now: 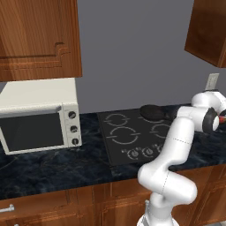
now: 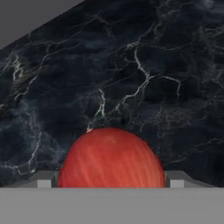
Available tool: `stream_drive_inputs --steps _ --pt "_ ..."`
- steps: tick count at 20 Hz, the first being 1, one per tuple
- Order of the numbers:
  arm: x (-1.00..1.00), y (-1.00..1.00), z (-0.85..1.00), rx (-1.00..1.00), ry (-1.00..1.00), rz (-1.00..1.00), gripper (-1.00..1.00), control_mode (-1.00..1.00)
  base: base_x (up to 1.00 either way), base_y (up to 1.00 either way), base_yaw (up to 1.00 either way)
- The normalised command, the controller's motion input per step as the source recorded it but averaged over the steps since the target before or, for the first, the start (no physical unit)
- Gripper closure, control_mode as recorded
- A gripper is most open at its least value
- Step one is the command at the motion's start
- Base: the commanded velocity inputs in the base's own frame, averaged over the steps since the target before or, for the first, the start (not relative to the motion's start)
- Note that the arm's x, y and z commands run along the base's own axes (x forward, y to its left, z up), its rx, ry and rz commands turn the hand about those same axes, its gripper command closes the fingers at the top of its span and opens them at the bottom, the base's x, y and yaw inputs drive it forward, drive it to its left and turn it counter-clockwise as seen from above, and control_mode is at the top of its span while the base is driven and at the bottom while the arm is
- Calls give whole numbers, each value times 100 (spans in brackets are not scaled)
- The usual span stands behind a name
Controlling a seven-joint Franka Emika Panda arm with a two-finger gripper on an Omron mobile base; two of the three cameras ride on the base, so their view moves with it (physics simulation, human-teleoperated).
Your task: Place the pan on the rear right burner on the stove. Then place the tomato and the onion in the pan and turn on the rear right burner.
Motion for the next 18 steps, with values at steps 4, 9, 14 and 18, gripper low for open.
stream_drive_inputs --steps 4,9,14,18 --pt "-63 52 37 0 0 0 100 -100 0 0 0" --pt "-54 62 68 0 -5 0 100 -100 0 0 0" --pt "-30 67 74 -1 -8 0 100 -100 0 0 0" --pt "-19 74 52 0 0 0 100 -100 0 0 0"
